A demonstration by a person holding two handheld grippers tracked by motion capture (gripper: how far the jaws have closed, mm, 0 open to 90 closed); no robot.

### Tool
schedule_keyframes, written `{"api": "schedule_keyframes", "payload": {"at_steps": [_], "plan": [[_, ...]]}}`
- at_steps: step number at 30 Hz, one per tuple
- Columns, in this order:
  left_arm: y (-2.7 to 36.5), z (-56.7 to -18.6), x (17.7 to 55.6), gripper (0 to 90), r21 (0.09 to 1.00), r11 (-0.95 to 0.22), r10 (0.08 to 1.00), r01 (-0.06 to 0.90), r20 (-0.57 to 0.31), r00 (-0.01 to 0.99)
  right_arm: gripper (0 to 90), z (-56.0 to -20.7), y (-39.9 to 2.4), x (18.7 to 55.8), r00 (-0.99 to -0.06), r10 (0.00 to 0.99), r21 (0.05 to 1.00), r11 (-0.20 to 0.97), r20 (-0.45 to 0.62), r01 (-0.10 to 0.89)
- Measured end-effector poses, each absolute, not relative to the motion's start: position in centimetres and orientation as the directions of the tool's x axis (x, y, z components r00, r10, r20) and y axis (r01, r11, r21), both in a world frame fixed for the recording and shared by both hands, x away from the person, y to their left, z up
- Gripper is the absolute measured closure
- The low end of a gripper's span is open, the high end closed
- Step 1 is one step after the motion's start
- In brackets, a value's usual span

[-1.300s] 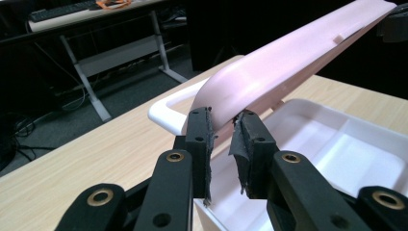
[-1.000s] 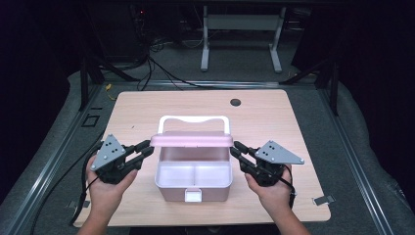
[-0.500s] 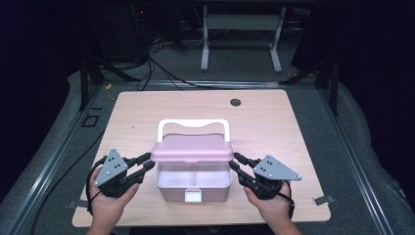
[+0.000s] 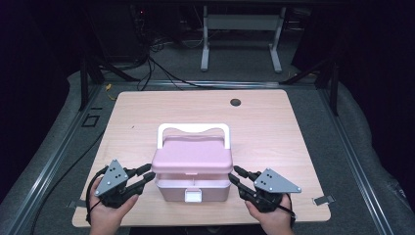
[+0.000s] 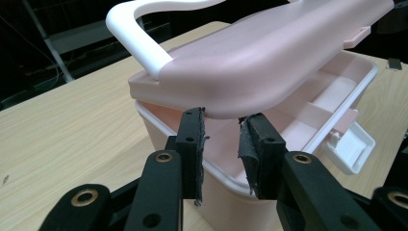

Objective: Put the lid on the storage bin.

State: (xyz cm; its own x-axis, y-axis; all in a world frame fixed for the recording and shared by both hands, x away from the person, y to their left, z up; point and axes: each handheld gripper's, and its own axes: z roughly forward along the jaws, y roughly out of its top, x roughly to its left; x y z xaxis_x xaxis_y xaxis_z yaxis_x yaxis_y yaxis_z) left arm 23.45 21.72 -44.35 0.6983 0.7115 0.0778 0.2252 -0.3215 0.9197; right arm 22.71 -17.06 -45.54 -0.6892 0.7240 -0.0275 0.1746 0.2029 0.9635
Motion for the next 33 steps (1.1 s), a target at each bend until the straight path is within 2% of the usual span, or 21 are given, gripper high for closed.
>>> {"api": "schedule_keyframes", "payload": {"at_steps": [12, 23, 27, 33], "plan": [[21.8, -44.6, 23.4, 68.9, 0.912, -0.331, 0.706, 0.242, 0.069, 0.705, 68.9, -46.0, -17.3, 22.4, -0.7, 0.714, 0.956, 0.199, 0.009, 0.214], [22.0, -45.0, 23.0, 67.9, 0.899, -0.349, 0.708, 0.264, 0.068, 0.703, 66.5, -45.9, -17.6, 22.1, -0.712, 0.702, 0.949, 0.227, -0.005, 0.217], [22.7, -45.5, 22.7, 64.5, 0.887, -0.358, 0.716, 0.29, 0.062, 0.695, 64.5, -45.8, -18.2, 22.0, -0.711, 0.703, 0.949, 0.213, 0.015, 0.231], [24.3, -45.5, 22.5, 53.5, 0.902, -0.29, 0.752, 0.319, 0.009, 0.659, 61.8, -45.8, -19.0, 22.2, -0.697, 0.716, 0.949, 0.195, 0.035, 0.248]]}}
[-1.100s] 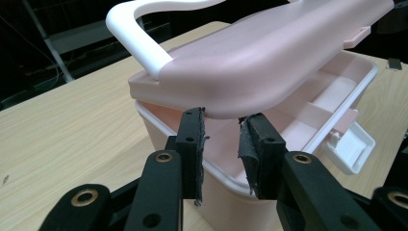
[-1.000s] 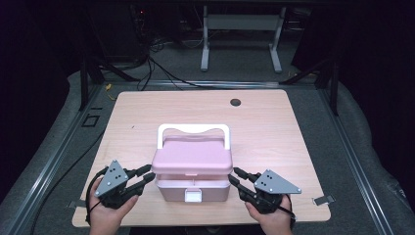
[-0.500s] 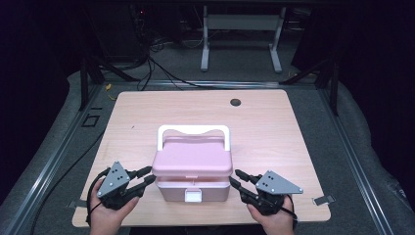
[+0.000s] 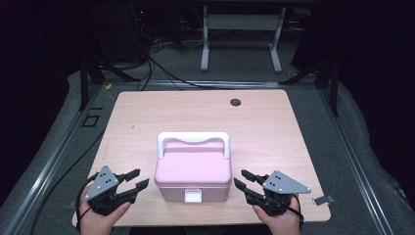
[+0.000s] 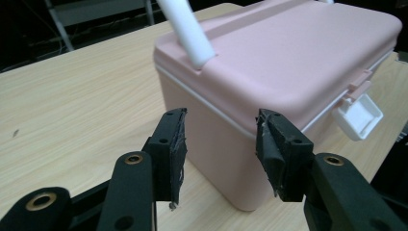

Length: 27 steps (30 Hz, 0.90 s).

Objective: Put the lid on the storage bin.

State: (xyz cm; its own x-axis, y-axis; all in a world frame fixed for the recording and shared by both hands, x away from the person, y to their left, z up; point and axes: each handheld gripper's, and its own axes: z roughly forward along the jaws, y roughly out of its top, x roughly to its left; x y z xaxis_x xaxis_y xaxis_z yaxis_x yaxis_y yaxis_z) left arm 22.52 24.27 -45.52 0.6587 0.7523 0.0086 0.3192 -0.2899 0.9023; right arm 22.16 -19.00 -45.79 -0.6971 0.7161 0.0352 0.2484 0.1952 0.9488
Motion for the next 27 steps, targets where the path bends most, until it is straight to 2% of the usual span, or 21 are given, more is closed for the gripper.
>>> {"api": "schedule_keyframes", "payload": {"at_steps": [9, 16, 27], "plan": [[25.0, -45.7, 23.3, 50.3, 0.893, -0.285, 0.772, 0.348, -0.001, 0.636, 55.2, -46.0, -19.0, 22.9, -0.688, 0.725, 0.941, 0.214, 0.027, 0.262], [25.5, -45.5, 24.9, 49.1, 0.887, -0.282, 0.788, 0.365, -0.003, 0.616, 47.2, -45.4, -19.2, 24.3, -0.643, 0.766, 0.93, 0.218, 0.024, 0.294], [27.4, -49.0, 27.2, 49.4, 0.859, -0.231, 0.834, 0.458, -0.068, 0.547, 43.9, -47.5, -21.0, 26.9, -0.548, 0.836, 0.902, 0.221, 0.02, 0.371]]}}
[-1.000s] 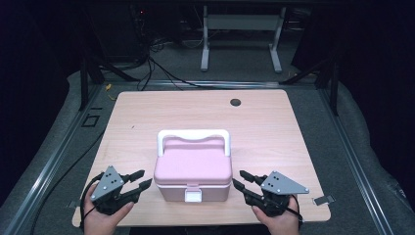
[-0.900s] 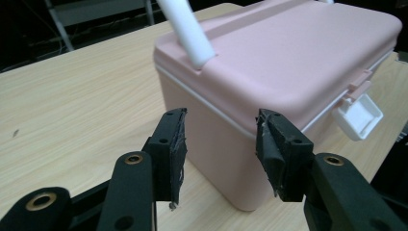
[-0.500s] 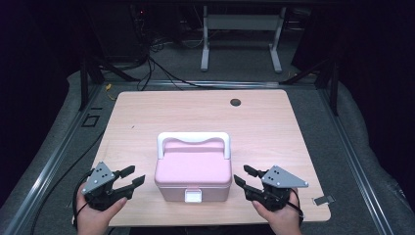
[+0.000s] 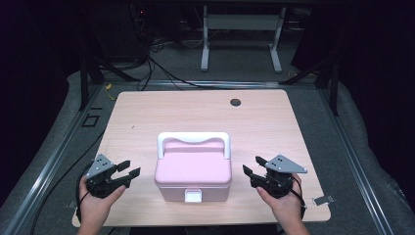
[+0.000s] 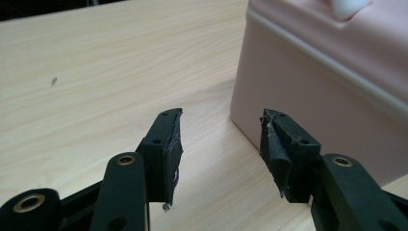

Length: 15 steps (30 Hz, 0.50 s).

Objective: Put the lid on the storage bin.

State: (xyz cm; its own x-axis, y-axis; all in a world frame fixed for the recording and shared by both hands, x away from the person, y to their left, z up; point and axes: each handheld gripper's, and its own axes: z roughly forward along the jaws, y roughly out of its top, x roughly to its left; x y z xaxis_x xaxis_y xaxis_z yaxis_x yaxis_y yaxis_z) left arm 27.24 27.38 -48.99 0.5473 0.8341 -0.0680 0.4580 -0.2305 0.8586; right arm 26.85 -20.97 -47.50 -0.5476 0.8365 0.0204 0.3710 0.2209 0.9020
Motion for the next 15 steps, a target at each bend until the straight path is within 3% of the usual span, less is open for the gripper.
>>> {"api": "schedule_keyframes", "payload": {"at_steps": [7, 11, 15], "plan": [[27.2, -50.8, 26.7, 49.8, 0.833, -0.265, 0.82, 0.486, -0.07, 0.567, 42.8, -50.0, -21.5, 27.0, -0.52, 0.854, 0.894, 0.229, 0.005, 0.384], [27.1, -51.7, 26.7, 50.5, 0.819, -0.271, 0.818, 0.505, -0.08, 0.57, 42.0, -51.3, -21.8, 27.3, -0.512, 0.856, 0.877, 0.296, -0.067, 0.379], [27.3, -52.3, 26.9, 50.5, 0.816, -0.278, 0.822, 0.507, -0.071, 0.565, 41.1, -52.3, -22.1, 27.5, -0.504, 0.862, 0.866, 0.284, -0.043, 0.412]]}}
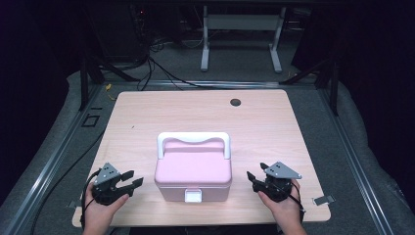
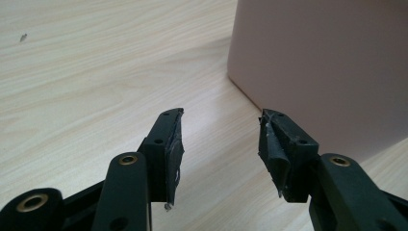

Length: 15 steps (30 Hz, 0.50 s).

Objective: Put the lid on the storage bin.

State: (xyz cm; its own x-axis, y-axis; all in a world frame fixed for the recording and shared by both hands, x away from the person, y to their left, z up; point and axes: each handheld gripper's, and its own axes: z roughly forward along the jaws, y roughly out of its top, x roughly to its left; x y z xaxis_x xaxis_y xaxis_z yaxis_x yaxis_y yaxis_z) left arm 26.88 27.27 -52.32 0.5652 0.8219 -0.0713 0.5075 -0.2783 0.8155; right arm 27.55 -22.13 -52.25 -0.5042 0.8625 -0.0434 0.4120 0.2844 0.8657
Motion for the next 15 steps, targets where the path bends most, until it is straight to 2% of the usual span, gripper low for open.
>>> {"api": "schedule_keyframes", "payload": {"at_steps": [15], "plan": [[27.2, -53.8, 27.4, 50.4, 0.784, -0.297, 0.829, 0.545, -0.072, 0.555, 41.3, -53.5, -21.4, 28.0, -0.526, 0.849, 0.835, 0.315, -0.037, 0.451]]}}
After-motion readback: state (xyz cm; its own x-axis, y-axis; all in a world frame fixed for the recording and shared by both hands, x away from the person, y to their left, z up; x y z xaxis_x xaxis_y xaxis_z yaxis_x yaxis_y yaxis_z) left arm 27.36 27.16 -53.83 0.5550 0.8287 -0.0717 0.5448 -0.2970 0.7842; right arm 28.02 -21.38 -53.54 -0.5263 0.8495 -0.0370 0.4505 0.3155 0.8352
